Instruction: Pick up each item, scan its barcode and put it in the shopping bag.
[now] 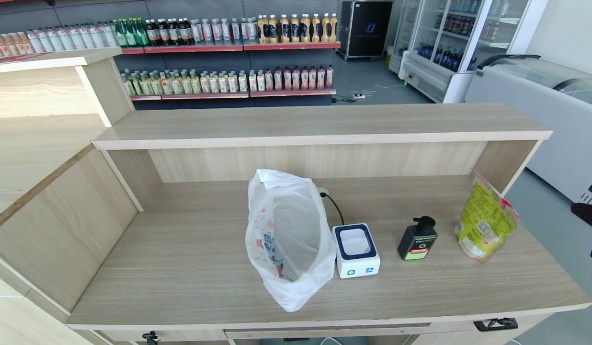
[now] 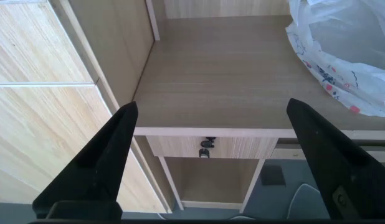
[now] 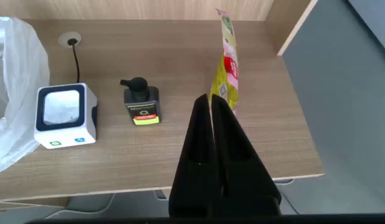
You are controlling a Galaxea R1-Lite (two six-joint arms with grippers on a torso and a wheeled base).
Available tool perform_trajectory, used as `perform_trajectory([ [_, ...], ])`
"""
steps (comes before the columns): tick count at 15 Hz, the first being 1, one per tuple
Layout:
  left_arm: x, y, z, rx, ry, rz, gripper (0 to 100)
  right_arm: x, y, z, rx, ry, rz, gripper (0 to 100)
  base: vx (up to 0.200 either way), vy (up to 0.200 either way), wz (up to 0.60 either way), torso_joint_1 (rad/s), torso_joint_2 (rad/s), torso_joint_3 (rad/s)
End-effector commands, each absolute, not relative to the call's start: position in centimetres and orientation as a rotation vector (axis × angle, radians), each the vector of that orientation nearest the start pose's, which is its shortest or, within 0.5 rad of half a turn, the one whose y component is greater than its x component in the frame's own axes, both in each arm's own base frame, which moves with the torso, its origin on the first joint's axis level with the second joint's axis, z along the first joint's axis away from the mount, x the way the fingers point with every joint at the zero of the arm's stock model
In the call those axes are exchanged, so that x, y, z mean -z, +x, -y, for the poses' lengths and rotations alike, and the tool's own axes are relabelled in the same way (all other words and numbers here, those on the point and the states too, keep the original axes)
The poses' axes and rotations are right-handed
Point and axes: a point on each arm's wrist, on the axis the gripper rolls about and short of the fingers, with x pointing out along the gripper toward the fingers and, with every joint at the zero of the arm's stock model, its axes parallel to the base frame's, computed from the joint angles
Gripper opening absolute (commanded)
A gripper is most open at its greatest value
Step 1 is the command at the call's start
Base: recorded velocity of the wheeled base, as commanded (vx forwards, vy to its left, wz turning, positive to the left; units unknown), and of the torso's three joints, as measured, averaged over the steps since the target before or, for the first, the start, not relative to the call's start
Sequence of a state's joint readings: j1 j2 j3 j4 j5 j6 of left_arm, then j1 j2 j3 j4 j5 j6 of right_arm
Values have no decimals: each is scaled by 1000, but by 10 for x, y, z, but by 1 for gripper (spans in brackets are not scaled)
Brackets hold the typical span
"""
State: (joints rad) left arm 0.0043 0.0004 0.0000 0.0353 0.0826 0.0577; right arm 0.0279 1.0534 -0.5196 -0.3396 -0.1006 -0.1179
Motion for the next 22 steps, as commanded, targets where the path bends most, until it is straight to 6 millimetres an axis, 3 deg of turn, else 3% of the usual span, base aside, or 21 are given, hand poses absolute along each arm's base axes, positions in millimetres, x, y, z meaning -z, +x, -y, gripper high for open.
perform_trajectory([
  [1,-72,-23,-2,-86,60,-38,100,-195,185,-2,-5,-128,-326,100,0,0,0,0,0,0],
  [6,-72,-23,-2,-86,60,-38,100,-165,215,4,-223,-106,-453,100,0,0,0,0,0,0],
  [13,-72,-23,-2,-86,60,-38,100,-123,239,8,-242,-79,-626,100,0,0,0,0,0,0],
  [17,-72,-23,-2,-86,60,-38,100,-93,268,9,-243,-107,-598,100,0,0,0,0,0,0],
  [22,-72,-23,-2,-86,60,-38,100,-82,280,11,-263,-149,-552,100,0,0,0,0,0,0],
])
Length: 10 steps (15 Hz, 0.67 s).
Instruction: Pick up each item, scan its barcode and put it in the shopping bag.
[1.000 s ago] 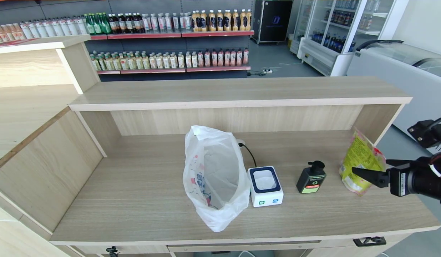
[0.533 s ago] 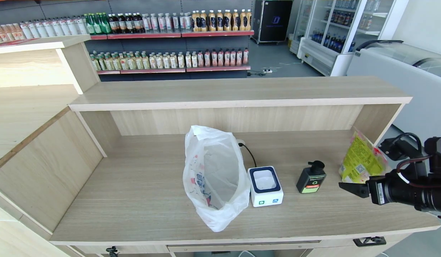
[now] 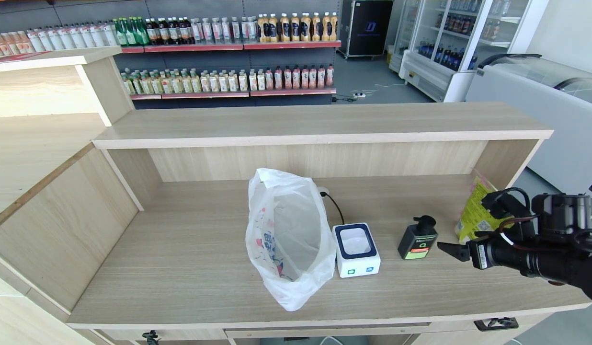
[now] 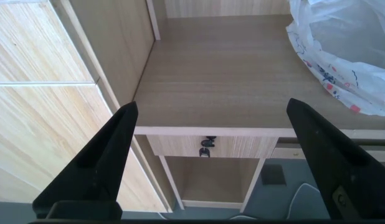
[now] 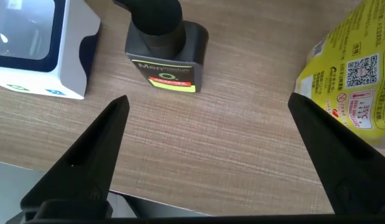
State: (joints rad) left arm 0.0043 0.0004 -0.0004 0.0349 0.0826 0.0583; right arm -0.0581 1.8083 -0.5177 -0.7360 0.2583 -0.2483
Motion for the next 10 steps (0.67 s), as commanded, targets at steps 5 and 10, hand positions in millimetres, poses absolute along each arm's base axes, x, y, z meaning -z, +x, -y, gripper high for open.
perform_trajectory([
  [5,-72,-23,-2,-86,60,-38,100,-65,299,4,-378,-128,-538,100,0,0,0,0,0,0],
  [10,-72,-23,-2,-86,60,-38,100,-42,327,-2,-456,-173,-479,100,0,0,0,0,0,0],
])
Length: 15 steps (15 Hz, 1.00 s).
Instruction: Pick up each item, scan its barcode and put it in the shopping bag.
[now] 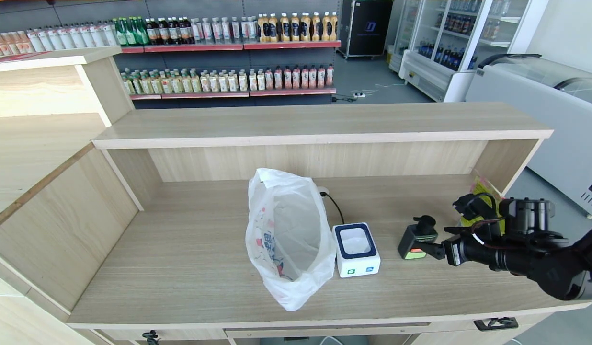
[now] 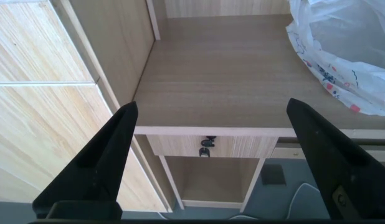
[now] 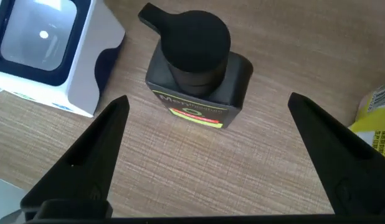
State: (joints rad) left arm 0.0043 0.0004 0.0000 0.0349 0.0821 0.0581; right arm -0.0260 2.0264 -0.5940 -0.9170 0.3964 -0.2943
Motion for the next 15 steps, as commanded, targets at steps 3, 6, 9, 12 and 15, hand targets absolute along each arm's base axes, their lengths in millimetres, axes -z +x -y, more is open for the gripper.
perform_trajectory([
  [3,-72,-23,-2,-86,60,-38,100,-33,339,-14,-528,-169,-470,100,0,0,0,0,0,0],
  [6,-72,-23,-2,-86,60,-38,100,-27,350,-28,-586,-173,-457,100,0,0,0,0,0,0],
  [9,-72,-23,-2,-86,58,-38,100,-21,356,-36,-610,-175,-458,100,0,0,0,0,0,0],
  [12,-72,-23,-2,-86,60,-38,100,-18,361,-37,-619,-175,-454,100,0,0,0,0,0,0],
  [15,-72,-23,-2,-86,60,-38,100,-17,365,-38,-627,-173,-446,100,0,0,0,0,0,0],
])
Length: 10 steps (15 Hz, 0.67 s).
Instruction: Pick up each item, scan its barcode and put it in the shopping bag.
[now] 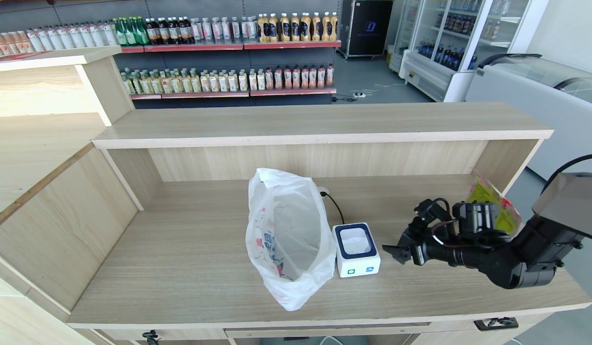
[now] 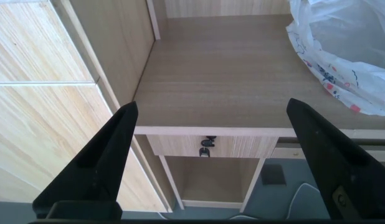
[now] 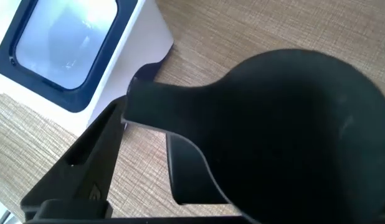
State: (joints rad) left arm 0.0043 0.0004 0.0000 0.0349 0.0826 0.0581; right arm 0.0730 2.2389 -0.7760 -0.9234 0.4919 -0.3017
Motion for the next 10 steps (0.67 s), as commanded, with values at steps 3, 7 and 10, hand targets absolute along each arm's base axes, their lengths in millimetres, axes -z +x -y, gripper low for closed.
perform_trajectory([
  [3,-72,-23,-2,-86,60,-38,100,-14,365,-38,-628,-171,-455,100,0,0,0,0,0,0],
  [7,-72,-23,-2,-86,60,-38,100,-10,370,-38,-628,-171,-455,0,0,0,0,0,0,0],
  [10,-72,-23,-2,-86,60,-38,100,-8,376,-38,-628,-173,-446,0,0,0,0,0,0,0],
])
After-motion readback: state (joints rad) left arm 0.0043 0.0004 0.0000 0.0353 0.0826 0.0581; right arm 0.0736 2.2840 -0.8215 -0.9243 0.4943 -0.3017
